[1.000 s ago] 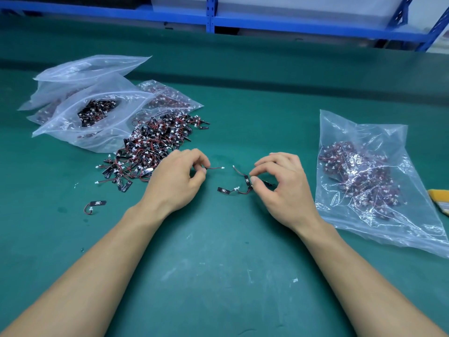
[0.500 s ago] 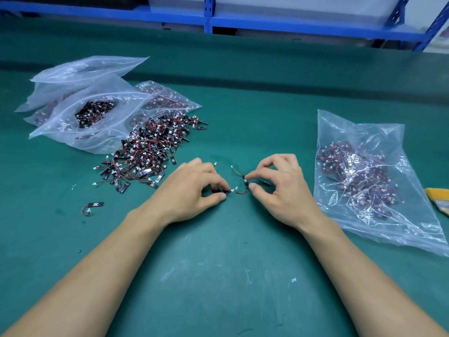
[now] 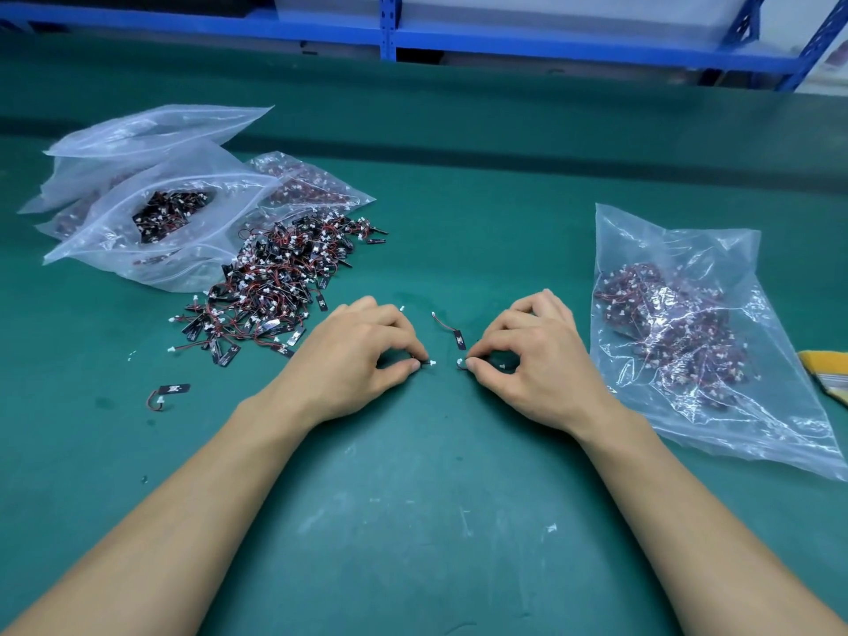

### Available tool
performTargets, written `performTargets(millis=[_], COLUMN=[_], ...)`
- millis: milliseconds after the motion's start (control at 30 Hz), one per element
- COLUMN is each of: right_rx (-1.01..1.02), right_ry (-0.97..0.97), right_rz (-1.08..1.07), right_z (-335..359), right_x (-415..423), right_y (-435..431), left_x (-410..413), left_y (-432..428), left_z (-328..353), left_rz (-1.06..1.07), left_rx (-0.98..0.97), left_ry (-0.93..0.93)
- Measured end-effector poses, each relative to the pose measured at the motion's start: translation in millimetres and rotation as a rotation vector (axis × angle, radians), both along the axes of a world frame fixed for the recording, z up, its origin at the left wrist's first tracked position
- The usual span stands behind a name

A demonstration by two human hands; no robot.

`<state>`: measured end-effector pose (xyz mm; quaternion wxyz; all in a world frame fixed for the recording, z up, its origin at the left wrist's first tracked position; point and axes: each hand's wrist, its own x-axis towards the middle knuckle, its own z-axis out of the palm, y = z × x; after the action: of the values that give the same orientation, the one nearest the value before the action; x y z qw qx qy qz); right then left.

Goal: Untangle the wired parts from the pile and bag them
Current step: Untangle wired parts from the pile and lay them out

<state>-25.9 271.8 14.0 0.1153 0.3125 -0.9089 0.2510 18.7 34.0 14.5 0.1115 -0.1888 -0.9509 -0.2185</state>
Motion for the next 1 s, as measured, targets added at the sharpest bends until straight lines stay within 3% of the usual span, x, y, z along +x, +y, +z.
performTargets(millis=[467,733,1000], right_rx=[-0.079,-0.004,0.021], right_ry=[-0.010,-0.058,-0.128], right_rz=[-0.079,-0.097,-0.181], right_z=[5.6,3.4,3.8], right_x=[-6.7,-10.5,-14.7], right_y=[12.0,18.2,24.1], left_x=[-4.8,-0.9,4.0], left_y=[11.2,33.3,22.3], left_z=[-3.3,-2.4,1.1], left_rz=[0.138,-0.097,-0.114], left_rx=[0.061,-0.085,0.096], left_ry=[0.137,-0.051,-0.051])
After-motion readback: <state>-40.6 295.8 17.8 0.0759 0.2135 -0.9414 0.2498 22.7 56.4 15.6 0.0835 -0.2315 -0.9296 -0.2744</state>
